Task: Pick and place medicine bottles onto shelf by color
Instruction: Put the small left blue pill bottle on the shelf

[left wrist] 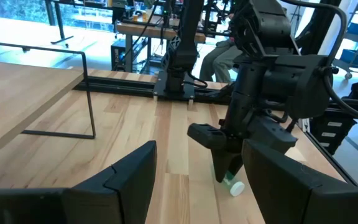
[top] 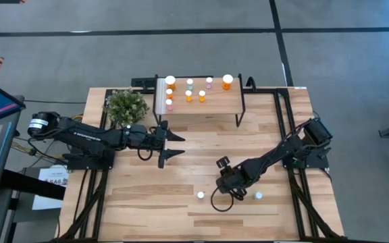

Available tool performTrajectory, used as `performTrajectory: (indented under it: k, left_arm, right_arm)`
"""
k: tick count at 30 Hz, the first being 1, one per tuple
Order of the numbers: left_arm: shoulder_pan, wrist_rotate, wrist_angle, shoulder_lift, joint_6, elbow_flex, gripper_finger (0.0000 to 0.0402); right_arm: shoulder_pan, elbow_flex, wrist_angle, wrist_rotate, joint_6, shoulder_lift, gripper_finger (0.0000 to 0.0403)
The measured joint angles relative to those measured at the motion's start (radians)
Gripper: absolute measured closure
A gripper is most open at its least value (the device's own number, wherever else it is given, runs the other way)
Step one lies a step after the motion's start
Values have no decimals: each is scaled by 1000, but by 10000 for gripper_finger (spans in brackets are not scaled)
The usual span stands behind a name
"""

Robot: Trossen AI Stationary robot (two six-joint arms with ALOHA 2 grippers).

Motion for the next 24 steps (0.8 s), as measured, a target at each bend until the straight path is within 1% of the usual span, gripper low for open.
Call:
performTrajectory:
  k: [5, 8, 18, 22, 24]
  left_arm:
    - [0, 0, 0, 0, 0, 0, 177]
    - [0, 4, 0, 0, -1, 0, 177]
    - [0, 18, 0, 0, -3, 0, 177]
    - [0, 19, -1, 0, -3, 0, 177]
    - [0, 19, -1, 0, -3, 0, 177]
  right_arm:
    - [1, 0, 3, 0, 9, -2, 290]
    - [1, 0, 6, 0, 34, -3, 297]
    - [1, 0, 47, 7, 90, -6, 295]
    - [-3, -3, 82, 10, 87, -23, 295]
    - [-7, -25, 108, 12, 84, -57, 295]
